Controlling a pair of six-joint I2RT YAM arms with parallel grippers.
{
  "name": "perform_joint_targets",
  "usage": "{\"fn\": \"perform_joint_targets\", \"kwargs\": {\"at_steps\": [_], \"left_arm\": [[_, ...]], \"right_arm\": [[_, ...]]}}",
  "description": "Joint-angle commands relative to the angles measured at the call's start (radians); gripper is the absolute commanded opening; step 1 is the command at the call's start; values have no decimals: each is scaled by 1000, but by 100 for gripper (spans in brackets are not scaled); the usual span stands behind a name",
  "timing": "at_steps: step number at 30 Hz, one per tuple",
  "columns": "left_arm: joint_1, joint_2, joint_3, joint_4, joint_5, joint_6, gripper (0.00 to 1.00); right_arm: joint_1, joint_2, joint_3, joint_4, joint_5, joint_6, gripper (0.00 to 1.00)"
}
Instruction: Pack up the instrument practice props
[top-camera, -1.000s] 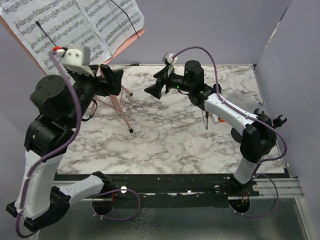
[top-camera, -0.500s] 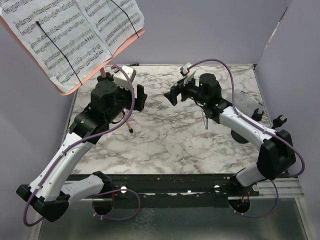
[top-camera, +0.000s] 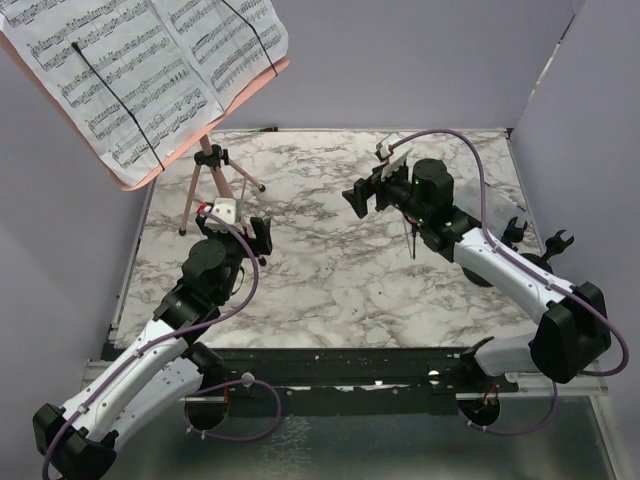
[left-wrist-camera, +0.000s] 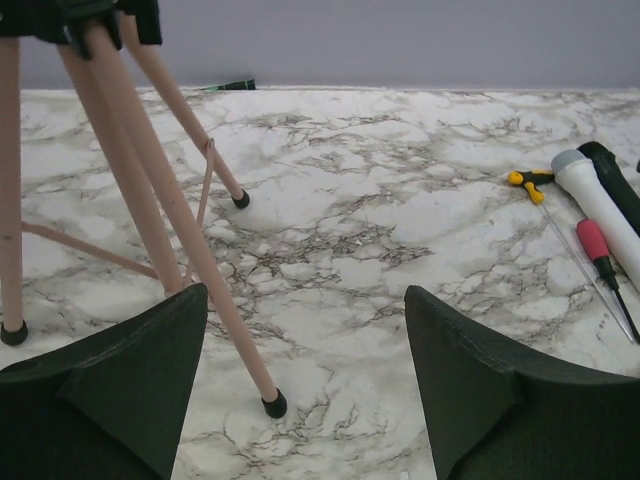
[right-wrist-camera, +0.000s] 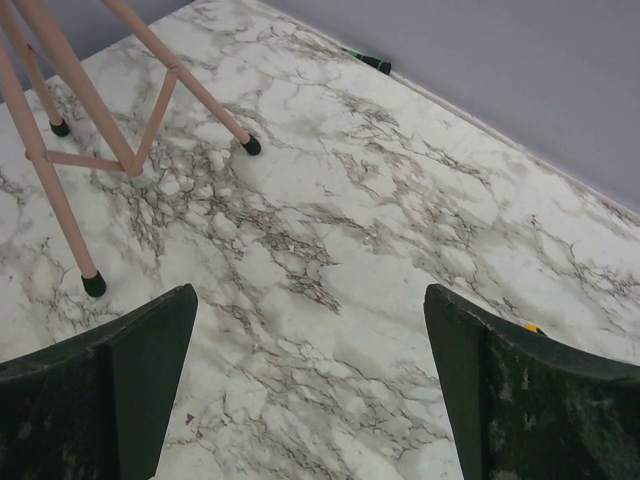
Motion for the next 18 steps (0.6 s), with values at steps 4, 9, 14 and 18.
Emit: {"fn": "perform_joint_targets", "kwargs": {"at_steps": [4, 9, 14, 18], "left_arm": [[36, -81, -145, 216, -122, -158, 81], [194, -77, -207, 298, -1, -257, 81], [502, -72, -247, 394, 230, -365, 80], [676, -54, -265, 497, 357, -443, 80]], "right_arm": [[-6, -79, -47, -54, 56, -36, 100], [-6, -111, -55, -84, 63, -62, 100], [-6, -144, -65, -114, 49, -79, 100], [-6, -157, -73, -140, 14, -77, 100]]}}
